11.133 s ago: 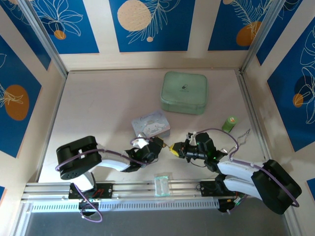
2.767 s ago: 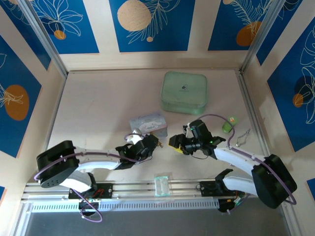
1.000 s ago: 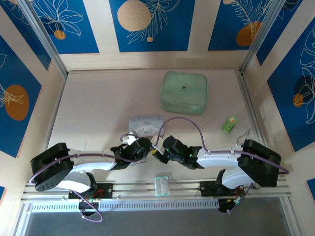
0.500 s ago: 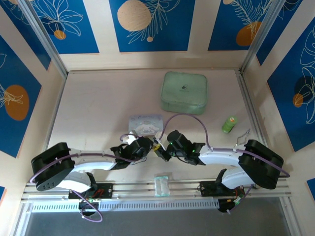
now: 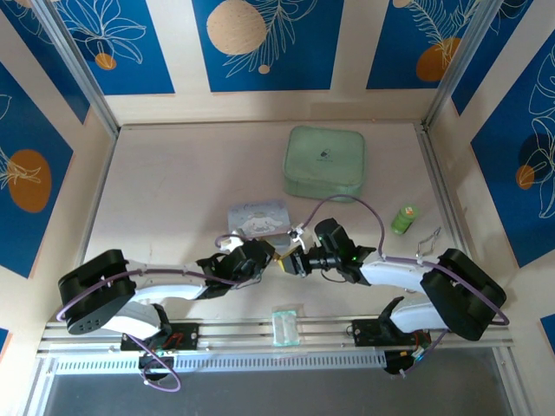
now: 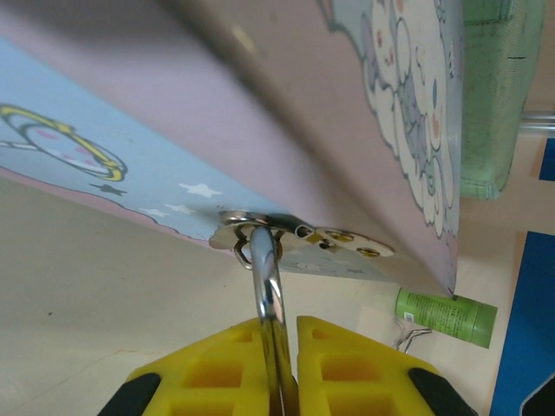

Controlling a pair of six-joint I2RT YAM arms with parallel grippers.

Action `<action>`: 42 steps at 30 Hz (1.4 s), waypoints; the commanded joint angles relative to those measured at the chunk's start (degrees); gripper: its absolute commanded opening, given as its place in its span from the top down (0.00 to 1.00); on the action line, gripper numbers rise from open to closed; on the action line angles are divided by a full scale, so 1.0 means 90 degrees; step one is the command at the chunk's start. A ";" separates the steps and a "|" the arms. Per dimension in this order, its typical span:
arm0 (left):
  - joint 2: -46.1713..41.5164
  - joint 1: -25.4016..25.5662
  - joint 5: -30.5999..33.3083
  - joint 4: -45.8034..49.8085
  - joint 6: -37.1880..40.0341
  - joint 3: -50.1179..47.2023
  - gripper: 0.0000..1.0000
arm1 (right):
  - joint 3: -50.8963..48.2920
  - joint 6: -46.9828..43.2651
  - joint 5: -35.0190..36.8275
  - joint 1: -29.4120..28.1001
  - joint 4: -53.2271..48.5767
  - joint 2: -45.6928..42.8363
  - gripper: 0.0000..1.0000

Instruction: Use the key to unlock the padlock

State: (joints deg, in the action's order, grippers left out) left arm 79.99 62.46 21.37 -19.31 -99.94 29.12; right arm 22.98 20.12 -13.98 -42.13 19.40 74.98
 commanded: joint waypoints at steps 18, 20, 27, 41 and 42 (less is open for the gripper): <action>0.0106 0.0004 -0.0084 -0.0004 0.0183 -0.0001 1.00 | -0.0027 0.0500 0.0305 0.0511 -0.0590 -0.0381 0.63; 0.0135 0.0004 -0.0095 -0.0011 0.0172 0.0006 1.00 | -0.0006 0.0482 0.0360 0.0516 -0.0681 -0.0530 0.58; 0.0282 0.0006 -0.0166 -0.0139 0.0109 0.0026 1.00 | 0.0265 -0.0311 0.1348 0.0098 -0.1605 -0.1098 0.41; 0.0253 -0.0006 -0.0168 -0.0052 0.0071 0.0026 1.00 | 0.0229 -0.2616 0.2782 -0.1511 -0.0511 -0.0430 0.38; 0.0268 -0.0005 -0.0167 -0.0066 0.0069 0.0035 1.00 | 0.0267 -0.2680 0.2811 -0.1545 -0.0452 -0.0312 0.38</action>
State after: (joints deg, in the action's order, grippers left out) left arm 82.59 62.48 19.46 -18.85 -99.96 29.10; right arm 24.29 1.48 8.27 -55.13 11.86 70.32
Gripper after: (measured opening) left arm 0.107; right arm 0.622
